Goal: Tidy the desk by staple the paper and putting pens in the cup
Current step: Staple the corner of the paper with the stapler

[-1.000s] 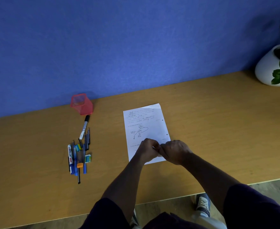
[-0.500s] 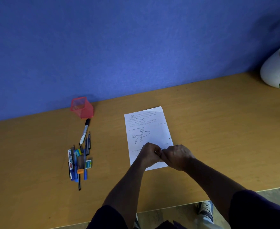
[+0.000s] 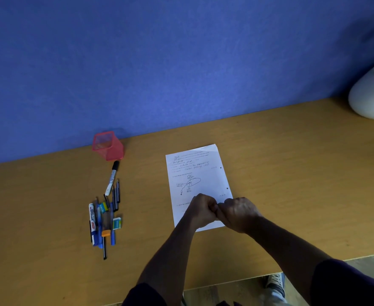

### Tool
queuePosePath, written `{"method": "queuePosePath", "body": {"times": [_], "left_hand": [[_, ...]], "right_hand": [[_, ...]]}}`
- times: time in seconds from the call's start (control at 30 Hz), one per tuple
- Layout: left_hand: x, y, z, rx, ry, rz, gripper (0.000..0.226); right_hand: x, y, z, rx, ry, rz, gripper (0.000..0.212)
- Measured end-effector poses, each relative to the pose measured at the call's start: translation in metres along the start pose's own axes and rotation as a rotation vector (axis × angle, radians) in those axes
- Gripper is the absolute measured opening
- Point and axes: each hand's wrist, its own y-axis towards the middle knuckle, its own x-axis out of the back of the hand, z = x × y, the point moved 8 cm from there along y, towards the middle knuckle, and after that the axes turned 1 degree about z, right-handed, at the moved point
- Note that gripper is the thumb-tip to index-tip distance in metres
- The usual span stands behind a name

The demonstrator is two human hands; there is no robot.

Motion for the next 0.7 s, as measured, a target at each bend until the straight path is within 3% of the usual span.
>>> {"method": "queuePosePath", "body": {"times": [0.23, 0.43, 0.53, 0.7], "left_hand": [[-0.002, -0.005, -0.002, -0.013, -0.020, -0.018, 0.022], [0.003, -0.013, -0.006, 0.011, -0.073, -0.018, 0.011], [0.012, -0.016, -0.015, -0.004, -0.056, 0.001, 0.016], [0.045, -0.010, -0.035, -0.052, -0.058, -0.041, 0.030]], "right_hand": [[-0.007, -0.006, 0.001, -0.008, 0.000, 0.033, 0.046], [-0.003, 0.000, 0.011, 0.130, -0.125, 0.204, 0.026], [0.001, 0.004, 0.010, 0.099, -0.109, 0.334, 0.043], [0.039, 0.028, -0.009, 0.020, -0.020, 0.343, 0.065]]}}
